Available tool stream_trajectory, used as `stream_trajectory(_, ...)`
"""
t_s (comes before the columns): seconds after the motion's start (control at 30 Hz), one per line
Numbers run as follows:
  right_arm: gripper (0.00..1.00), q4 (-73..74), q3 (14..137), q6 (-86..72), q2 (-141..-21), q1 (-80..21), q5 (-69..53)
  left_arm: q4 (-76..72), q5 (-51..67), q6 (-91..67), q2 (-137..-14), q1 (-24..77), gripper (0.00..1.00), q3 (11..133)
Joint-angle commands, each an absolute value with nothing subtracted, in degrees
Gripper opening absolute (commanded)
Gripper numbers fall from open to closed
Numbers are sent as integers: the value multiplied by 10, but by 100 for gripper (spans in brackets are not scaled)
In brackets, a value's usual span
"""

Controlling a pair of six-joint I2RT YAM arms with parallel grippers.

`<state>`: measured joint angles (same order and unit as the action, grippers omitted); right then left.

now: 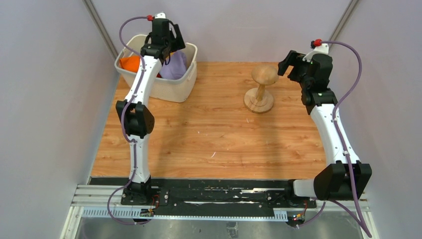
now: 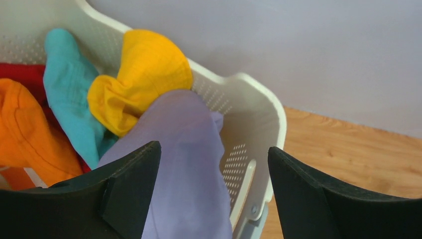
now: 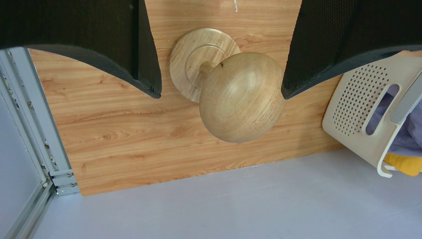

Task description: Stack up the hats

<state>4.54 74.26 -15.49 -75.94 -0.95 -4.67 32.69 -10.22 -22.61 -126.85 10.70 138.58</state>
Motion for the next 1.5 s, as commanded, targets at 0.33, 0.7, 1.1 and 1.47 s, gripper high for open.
stream_trajectory(0.33,89,37,739,-157,-761,-1,-52,344,-141,-190,-1248,133,79,1279)
stream_trajectory(0.7,89,45,744,-151,-773,-1,-37,176,-293,-100,-1112,196,0,1124)
stream_trajectory(1.1,89,82,764,-138,-826,58,-4,35,-180,-131,-926,202,0,1005)
stream_trajectory(1.47,89,131,778,-156,-958,86,-71,-26,0,-225,-894,203,0,981)
